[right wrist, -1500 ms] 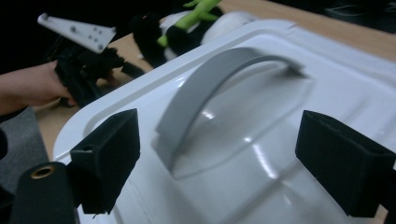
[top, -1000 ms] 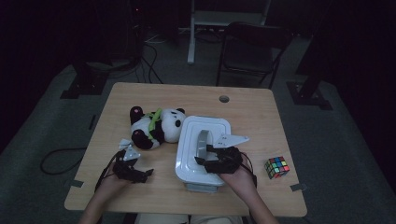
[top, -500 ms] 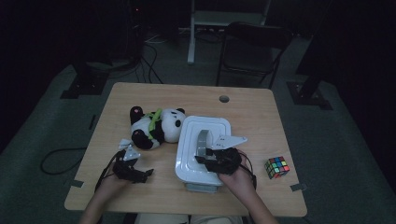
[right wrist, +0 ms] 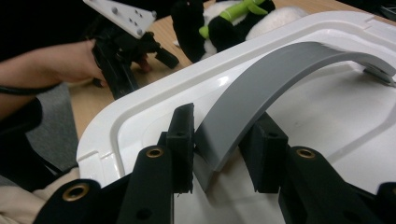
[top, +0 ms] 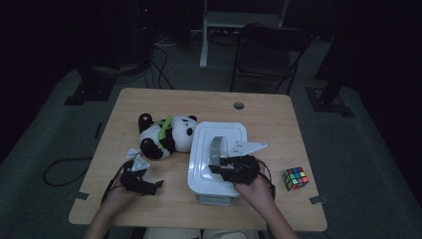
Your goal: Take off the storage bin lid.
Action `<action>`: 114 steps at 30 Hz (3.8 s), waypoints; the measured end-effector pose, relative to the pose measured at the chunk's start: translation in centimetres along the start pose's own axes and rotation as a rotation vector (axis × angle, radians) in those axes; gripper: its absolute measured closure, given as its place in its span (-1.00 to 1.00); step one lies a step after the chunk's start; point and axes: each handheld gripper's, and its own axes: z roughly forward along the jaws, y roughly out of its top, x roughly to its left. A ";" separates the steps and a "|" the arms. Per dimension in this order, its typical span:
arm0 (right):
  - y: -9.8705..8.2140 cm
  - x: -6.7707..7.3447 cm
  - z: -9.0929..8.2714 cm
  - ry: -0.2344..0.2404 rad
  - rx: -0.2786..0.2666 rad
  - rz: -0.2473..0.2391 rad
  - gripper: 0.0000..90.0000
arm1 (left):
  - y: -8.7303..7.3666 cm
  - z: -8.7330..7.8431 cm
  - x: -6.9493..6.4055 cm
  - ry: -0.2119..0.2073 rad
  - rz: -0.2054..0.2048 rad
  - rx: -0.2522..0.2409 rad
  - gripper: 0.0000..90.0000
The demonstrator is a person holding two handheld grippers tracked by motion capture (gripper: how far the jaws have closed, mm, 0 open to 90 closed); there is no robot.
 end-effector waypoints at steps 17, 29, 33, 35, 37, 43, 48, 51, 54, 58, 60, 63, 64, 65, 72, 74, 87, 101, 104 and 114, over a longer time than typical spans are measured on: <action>1.0 -2.3 -2.7 -0.065 -0.079 0.044 0.64 | 0.0 0.0 0.0 -0.001 -0.003 -0.001 -0.98; 2.3 -6.6 -4.3 -0.113 -0.138 0.126 0.66 | 0.0 0.0 0.0 0.000 0.000 0.000 -0.98; 2.5 -8.2 -4.9 -0.145 -0.153 0.152 0.66 | 0.0 0.0 0.0 0.001 0.000 -0.001 -0.98; 2.6 -9.1 -5.2 -0.162 -0.159 0.164 0.66 | 0.0 0.0 0.0 0.001 0.000 -0.001 -0.98; 2.6 -10.1 -5.5 -0.182 -0.166 0.182 0.66 | 0.0 0.0 0.0 0.000 0.000 0.000 -0.98; 2.4 -13.2 -6.1 -0.250 -0.177 0.237 0.67 | 0.0 0.0 0.0 0.001 0.002 0.000 -0.98; 1.4 -16.2 -5.9 -0.310 -0.166 0.292 0.67 | 0.0 0.0 0.0 0.001 0.004 0.001 -0.98; 0.6 -17.8 -5.5 -0.328 -0.160 0.331 0.67 | 0.0 0.0 0.0 0.000 0.002 0.000 -0.98; -0.3 -19.2 -5.0 -0.347 -0.154 0.375 0.67 | 0.0 0.0 0.0 0.000 0.002 0.001 -0.98; -1.4 -20.7 -4.0 -0.378 -0.141 0.428 0.67 | 0.0 0.0 0.0 0.000 0.002 0.001 -0.98; -2.2 -21.4 -3.4 -0.379 -0.144 0.468 0.67 | 0.0 0.0 0.0 0.000 0.002 0.001 -0.98; -3.2 -22.0 -2.4 -0.389 -0.138 0.509 0.67 | 0.0 0.0 0.0 0.000 0.002 0.001 -0.98; -3.5 -22.1 -2.0 -0.390 -0.134 0.518 0.67 | 0.0 0.0 0.0 0.000 0.002 0.001 -0.98; -3.8 -22.2 -1.6 -0.393 -0.126 0.524 0.67 | 0.0 0.0 0.0 0.001 0.001 0.000 -0.98; -5.4 -22.6 0.6 -0.398 -0.114 0.575 0.67 | 0.0 0.0 0.0 0.000 -0.001 0.000 -0.98; -5.8 -22.8 1.0 -0.396 -0.112 0.586 0.67 | 0.0 0.0 0.0 0.000 0.000 0.000 -0.98; -7.9 -23.8 3.0 -0.393 -0.091 0.644 0.64 | 0.0 0.0 0.0 0.000 -0.001 0.000 -0.98; -8.9 -24.1 3.1 -0.418 -0.068 0.669 0.34 | 0.0 0.0 0.0 0.000 -0.001 0.000 -0.98; -8.4 -23.7 2.5 -0.444 -0.060 0.661 0.18 | 0.0 0.0 0.0 0.000 0.000 0.000 -0.98; -7.7 -22.2 1.6 -0.470 -0.008 0.616 -0.25 | 0.0 0.0 0.0 0.000 -0.001 -0.001 -0.98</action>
